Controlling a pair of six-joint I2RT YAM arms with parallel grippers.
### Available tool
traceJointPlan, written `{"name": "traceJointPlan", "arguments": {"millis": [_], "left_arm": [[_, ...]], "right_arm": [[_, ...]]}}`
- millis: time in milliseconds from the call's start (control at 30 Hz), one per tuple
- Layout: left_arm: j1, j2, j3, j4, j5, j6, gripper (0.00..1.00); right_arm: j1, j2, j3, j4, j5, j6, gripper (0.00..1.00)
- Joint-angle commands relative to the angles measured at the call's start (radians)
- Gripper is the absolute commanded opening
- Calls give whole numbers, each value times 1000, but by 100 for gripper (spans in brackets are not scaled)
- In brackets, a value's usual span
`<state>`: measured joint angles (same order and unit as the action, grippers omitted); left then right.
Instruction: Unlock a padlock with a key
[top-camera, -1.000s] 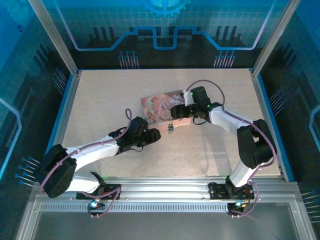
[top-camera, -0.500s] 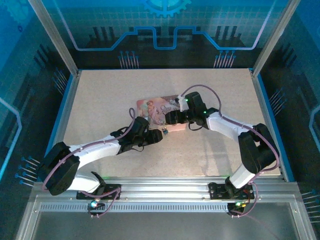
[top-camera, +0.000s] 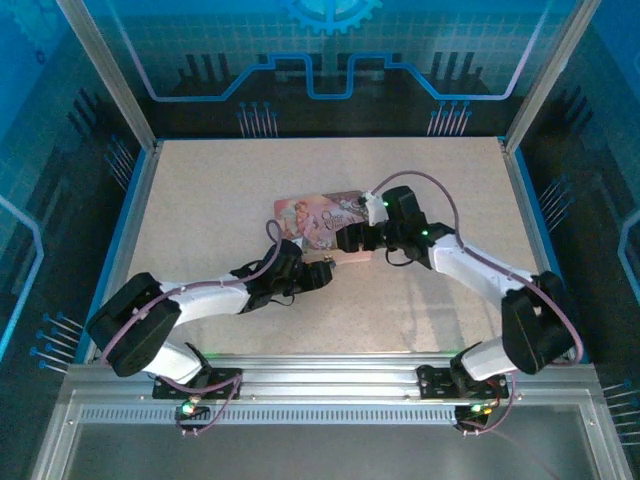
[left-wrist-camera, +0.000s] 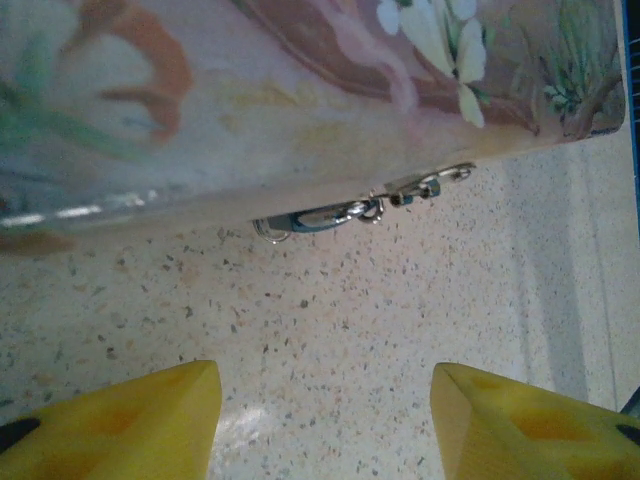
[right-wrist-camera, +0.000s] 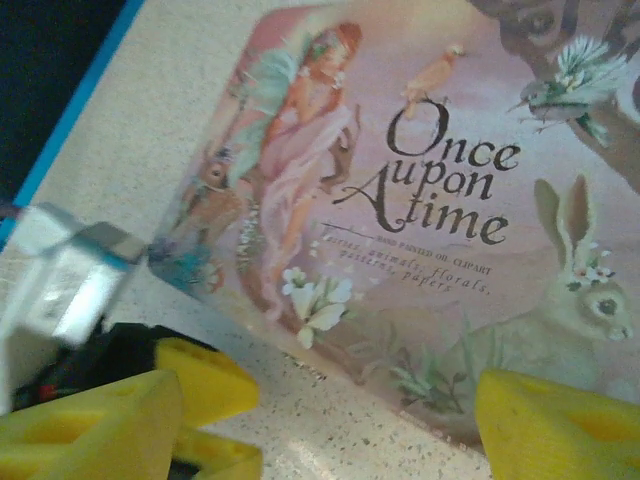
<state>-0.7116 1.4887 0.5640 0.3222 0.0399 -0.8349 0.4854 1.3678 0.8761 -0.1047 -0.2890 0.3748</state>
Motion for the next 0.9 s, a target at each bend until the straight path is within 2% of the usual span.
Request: {"name": "traceJointPlan", "arguments": {"millis": [0, 500, 867], "left_arm": [[-3, 33, -42, 167, -42, 25, 59], [-14, 170, -46, 388, -90, 100, 58], [-16, 256, -35, 506, -88, 106, 56]], "right_arm": [[-26, -10, -66, 25, 4, -21, 76], [-42, 72, -65, 173, -37, -107, 73], [-27, 200, 42, 177, -32, -106, 71]]}}
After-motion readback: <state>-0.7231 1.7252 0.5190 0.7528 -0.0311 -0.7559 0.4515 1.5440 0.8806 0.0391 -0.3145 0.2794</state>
